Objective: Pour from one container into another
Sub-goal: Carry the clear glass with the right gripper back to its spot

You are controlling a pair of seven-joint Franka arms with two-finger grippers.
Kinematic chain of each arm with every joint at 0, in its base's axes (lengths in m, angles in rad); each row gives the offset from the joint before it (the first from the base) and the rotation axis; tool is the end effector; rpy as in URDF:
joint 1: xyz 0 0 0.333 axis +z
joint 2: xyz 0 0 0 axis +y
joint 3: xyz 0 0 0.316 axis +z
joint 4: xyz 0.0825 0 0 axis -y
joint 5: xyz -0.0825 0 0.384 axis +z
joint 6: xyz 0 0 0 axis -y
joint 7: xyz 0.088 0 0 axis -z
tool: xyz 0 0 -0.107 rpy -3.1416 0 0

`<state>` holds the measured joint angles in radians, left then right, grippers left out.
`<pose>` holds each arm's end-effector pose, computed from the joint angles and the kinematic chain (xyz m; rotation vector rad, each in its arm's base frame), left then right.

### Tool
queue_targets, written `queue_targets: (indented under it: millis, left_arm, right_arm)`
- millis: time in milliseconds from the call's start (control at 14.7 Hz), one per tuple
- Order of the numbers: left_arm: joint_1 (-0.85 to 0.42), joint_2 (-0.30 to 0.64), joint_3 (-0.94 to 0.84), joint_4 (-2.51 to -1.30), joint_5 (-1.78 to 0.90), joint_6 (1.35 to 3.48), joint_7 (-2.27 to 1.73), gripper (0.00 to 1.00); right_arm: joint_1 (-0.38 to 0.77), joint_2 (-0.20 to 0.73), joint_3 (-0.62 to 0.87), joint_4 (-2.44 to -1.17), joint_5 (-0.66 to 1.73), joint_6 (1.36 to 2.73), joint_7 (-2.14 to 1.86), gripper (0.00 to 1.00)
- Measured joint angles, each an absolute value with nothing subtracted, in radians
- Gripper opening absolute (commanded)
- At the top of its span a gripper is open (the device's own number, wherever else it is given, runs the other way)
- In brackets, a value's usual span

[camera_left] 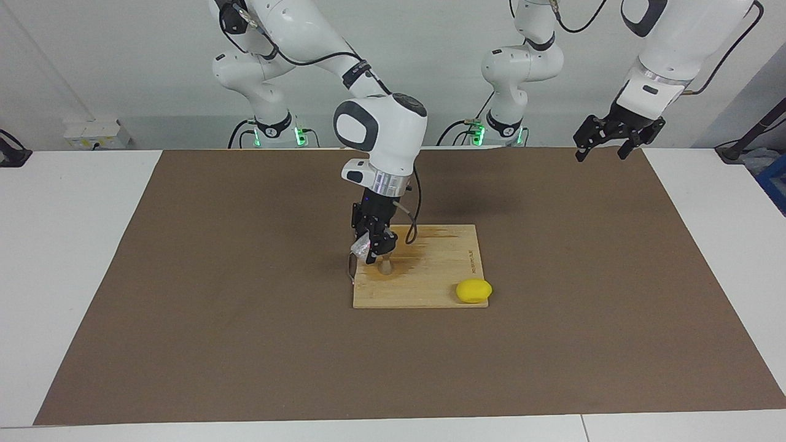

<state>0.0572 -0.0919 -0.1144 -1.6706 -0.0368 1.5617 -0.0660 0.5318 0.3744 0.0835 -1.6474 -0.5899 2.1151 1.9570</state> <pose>0.5229 -0.0367 0.6259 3.1162 0.0146 -0.0299 0.5693 0.3633 0.4125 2.5884 -1.5200 0.7569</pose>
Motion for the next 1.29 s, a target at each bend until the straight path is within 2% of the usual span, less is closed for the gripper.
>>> queue_targets:
  millis: [749,1294]
  left_arm:
    - [0.057,-0.092,-0.114,-1.671,-0.037,1.562,-0.066,1.00]
    - [0.057,-0.092,-0.114,-1.671,-0.037,1.562,-0.066,1.00]
  right_arm:
    - [0.514,0.372,0.081,-1.629,-0.430,2.115,1.957,0.17]
    - [0.444,0.370,0.080,-1.611,-0.253,2.115,1.896,0.17]
